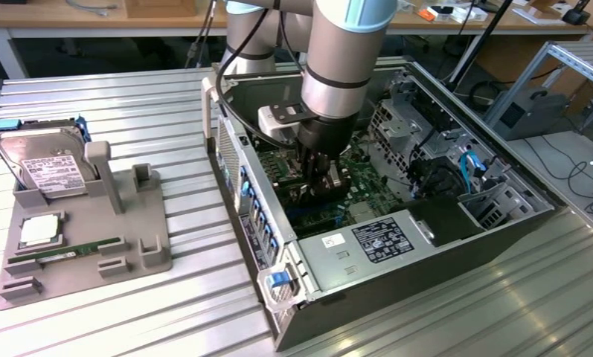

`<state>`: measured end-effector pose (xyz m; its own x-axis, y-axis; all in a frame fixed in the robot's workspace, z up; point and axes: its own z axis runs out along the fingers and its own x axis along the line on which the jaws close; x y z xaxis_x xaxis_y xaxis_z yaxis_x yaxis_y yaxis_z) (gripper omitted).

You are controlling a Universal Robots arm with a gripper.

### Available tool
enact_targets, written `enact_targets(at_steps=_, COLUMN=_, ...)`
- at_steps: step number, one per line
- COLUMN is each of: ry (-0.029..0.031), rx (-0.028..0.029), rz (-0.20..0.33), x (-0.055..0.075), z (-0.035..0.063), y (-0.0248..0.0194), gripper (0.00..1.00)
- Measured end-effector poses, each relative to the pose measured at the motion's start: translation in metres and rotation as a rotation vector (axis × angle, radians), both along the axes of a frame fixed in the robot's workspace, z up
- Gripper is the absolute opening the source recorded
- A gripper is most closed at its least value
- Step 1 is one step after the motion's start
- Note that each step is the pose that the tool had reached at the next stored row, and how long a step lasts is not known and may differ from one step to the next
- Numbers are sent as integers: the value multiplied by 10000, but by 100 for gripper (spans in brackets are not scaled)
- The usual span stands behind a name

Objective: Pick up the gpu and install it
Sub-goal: 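Insert the gpu into the slot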

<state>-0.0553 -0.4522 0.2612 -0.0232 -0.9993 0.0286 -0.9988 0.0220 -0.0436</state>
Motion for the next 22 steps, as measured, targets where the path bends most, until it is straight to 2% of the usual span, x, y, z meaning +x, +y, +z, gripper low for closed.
enact_targets(at_steps=3, ry=0, rx=106, rz=0, x=0, z=0, y=-2, gripper=27)
enact_targets(at_steps=6, ry=-1, rx=157, rz=0, x=0, z=-1, y=-10, gripper=27)
enact_targets(at_steps=9, ry=0, rx=165, rz=-1, x=0, z=0, y=-52, gripper=27)
enact_targets(at_steps=10, ry=0, rx=166, rz=-2, x=0, z=0, y=-53, gripper=27)
enact_targets(at_steps=11, ry=0, rx=163, rz=-1, x=0, z=0, y=-54, gripper=27)
enact_targets(at_steps=13, ry=0, rx=89, rz=1, x=2, z=0, y=-54, gripper=27)
enact_targets(at_steps=15, ry=1, rx=74, rz=0, x=2, z=1, y=-49, gripper=27)
enact_targets(at_steps=18, ry=0, rx=5, rz=7, x=2, z=0, y=-44, gripper=27)
enact_targets(at_steps=22, ry=0, rx=5, rz=157, x=3, z=0, y=-43, gripper=27)
